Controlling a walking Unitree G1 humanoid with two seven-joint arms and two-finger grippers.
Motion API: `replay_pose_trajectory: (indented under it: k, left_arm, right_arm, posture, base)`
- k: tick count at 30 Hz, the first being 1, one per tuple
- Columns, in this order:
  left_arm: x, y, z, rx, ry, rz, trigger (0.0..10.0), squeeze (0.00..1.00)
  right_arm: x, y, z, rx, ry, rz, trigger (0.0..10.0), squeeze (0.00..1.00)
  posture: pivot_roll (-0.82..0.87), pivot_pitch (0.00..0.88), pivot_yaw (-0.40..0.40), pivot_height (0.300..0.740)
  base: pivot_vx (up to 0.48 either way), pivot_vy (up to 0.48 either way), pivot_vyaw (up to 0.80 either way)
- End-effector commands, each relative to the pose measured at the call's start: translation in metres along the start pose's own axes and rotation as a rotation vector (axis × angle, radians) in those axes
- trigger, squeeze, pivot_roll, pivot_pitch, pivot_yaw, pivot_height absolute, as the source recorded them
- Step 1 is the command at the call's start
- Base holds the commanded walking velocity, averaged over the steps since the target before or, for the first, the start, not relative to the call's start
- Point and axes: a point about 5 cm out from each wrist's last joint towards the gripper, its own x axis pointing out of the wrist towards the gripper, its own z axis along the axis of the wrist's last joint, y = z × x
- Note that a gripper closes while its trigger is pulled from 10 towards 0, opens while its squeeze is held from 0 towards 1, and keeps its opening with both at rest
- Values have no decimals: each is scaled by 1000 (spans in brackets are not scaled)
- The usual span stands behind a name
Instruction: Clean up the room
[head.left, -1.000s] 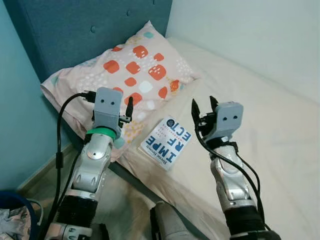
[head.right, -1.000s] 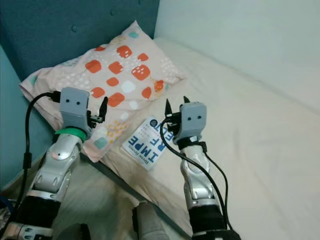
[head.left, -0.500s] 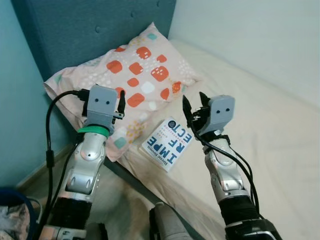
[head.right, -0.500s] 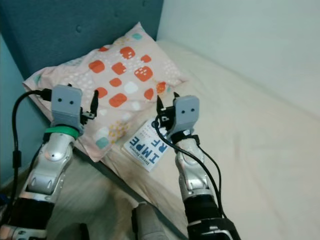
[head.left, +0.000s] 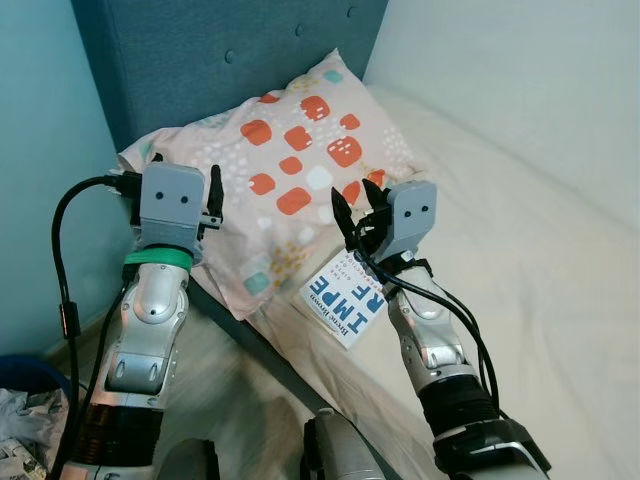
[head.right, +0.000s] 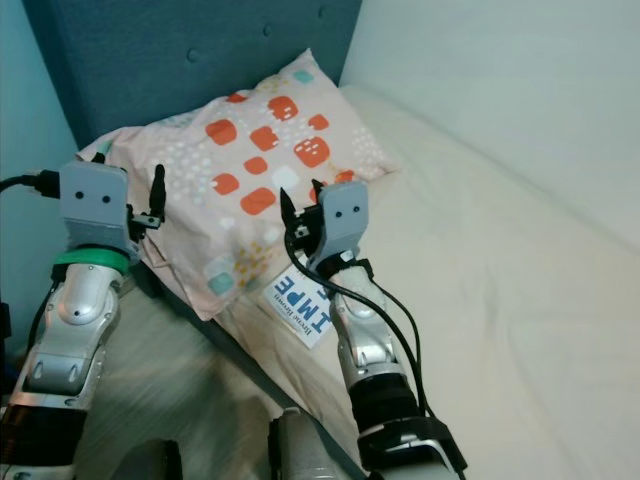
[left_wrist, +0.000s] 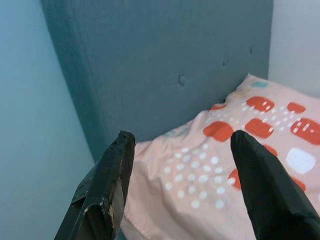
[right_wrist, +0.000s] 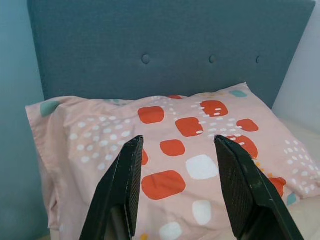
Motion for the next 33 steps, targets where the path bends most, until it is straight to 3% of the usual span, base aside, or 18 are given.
replay_pose_trajectory:
  k: [1,8,17,33]
  left_arm:
    - [0,-7,1,17,-10,-31,10000,0]
    - [0,-2,9,48,-62,-9,10000,0]
    - [3,-5,9,18,-55,-2,10000,0]
    - [5,-8,7,13,-46,-17,10000,0]
  right_arm:
    - [-8,-9,-6,11,15,-34,10000,0]
    - [-2,-3,-2,30,-6,-5,10000,0]
    - [13,-8,10,11,-62,-59,10000,0]
    - [11,-14,6,-5,-51,-86,10000,0]
  posture:
    - [41,51,-79,654]
    - [52,49,-78,654]
    - [66,39,-83,659]
    - [56,27,-71,714]
  base:
    - [0,0,0]
    - [0,0,0]
    - [0,0,0]
    - [0,0,0]
